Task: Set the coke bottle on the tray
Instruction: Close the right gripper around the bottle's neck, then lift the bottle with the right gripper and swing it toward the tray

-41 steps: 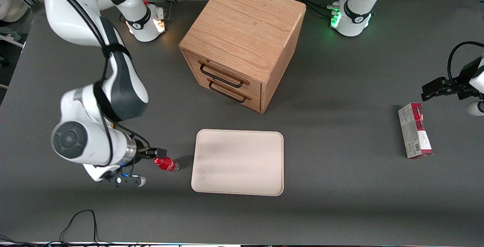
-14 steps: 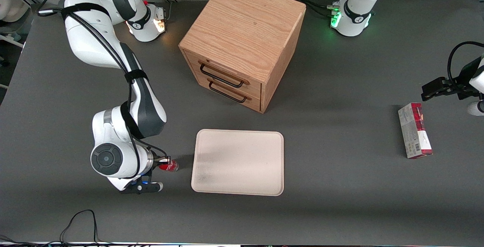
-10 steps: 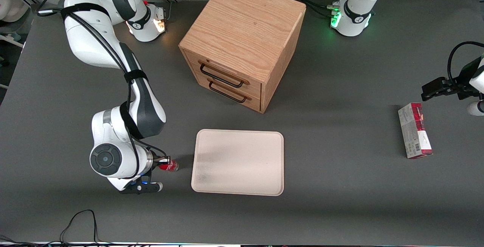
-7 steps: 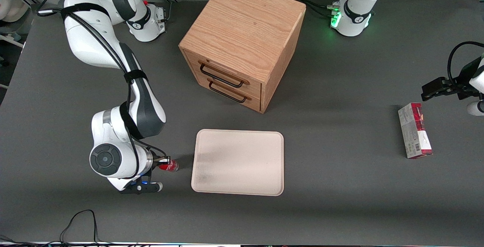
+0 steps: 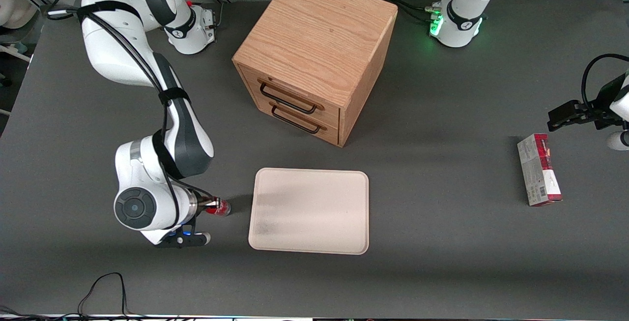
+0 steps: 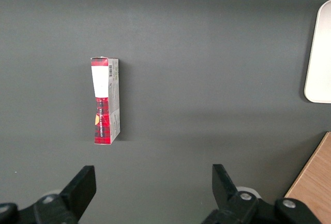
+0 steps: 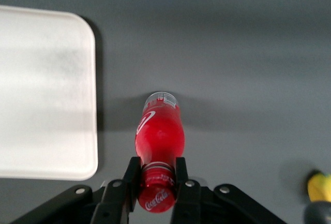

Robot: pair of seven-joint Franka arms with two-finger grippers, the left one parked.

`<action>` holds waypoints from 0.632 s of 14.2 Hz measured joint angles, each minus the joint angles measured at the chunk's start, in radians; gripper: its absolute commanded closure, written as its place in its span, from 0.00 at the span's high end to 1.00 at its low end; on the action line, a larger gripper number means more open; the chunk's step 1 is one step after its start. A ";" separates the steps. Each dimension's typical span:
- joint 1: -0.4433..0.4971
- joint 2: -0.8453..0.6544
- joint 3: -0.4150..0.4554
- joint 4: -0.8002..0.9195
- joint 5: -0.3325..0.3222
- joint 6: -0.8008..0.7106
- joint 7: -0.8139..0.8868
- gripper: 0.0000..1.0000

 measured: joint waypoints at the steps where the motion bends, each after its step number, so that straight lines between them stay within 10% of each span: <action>1: -0.002 -0.021 0.000 0.008 0.010 -0.044 0.000 0.00; 9: -0.024 -0.261 0.000 0.049 0.035 -0.346 0.000 0.00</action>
